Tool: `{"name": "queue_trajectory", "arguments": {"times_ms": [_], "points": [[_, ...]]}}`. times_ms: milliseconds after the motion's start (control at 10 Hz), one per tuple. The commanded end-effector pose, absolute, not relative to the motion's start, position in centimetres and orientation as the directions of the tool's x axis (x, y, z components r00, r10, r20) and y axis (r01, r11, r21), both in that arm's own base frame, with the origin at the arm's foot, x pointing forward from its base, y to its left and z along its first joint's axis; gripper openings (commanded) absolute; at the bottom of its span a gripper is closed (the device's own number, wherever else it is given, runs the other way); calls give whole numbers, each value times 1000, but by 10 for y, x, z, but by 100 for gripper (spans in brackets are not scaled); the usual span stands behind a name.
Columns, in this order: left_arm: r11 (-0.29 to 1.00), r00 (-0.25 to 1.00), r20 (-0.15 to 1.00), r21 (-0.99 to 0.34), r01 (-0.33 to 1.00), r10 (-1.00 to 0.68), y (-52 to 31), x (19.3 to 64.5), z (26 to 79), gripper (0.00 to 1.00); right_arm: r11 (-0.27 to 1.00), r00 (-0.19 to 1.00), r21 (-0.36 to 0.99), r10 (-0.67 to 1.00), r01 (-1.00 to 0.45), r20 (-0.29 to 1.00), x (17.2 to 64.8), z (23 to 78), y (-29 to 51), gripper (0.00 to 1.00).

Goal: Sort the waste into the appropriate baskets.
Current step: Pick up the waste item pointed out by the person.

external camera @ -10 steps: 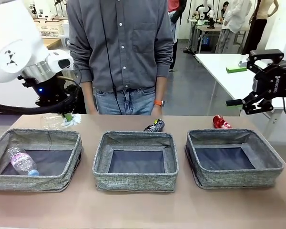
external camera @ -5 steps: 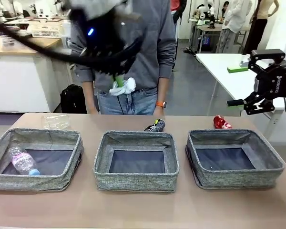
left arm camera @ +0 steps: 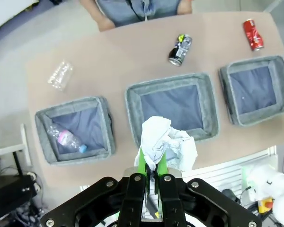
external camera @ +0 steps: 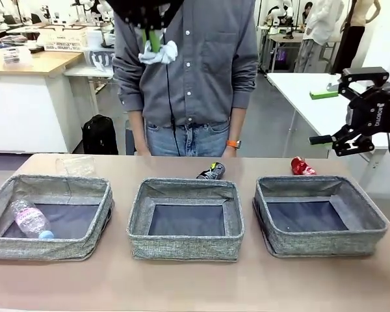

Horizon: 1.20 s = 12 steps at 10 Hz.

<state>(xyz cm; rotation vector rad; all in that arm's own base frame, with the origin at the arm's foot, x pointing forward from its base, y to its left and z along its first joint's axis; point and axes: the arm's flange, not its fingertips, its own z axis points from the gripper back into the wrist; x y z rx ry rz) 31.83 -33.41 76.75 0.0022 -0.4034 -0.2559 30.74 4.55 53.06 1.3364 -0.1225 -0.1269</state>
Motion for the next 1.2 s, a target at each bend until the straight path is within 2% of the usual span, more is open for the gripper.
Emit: {"name": "queue_trajectory", "arguments": {"times_ms": [0, 200, 600, 700, 1100], "points": [[980, 912, 367, -10, 198, -181, -348, 319, 777, 7, 206, 986, 978, -165, 21, 13, 309, 533, 46, 100], [973, 914, 369, -87, 214, -168, -353, 322, 789, 7, 206, 986, 978, -165, 21, 13, 309, 533, 46, 100], [956, 919, 326, -113, 270, -221, -371, 324, 785, 7, 206, 986, 978, -165, 21, 13, 309, 533, 46, 100], [961, 905, 363, -79, 265, -220, -366, 323, 784, 7, 206, 986, 978, -165, 21, 13, 309, 533, 46, 100], [961, 905, 363, -79, 265, -220, -366, 323, 784, 7, 206, 986, 978, -165, 21, 13, 309, 533, 46, 100]]}}
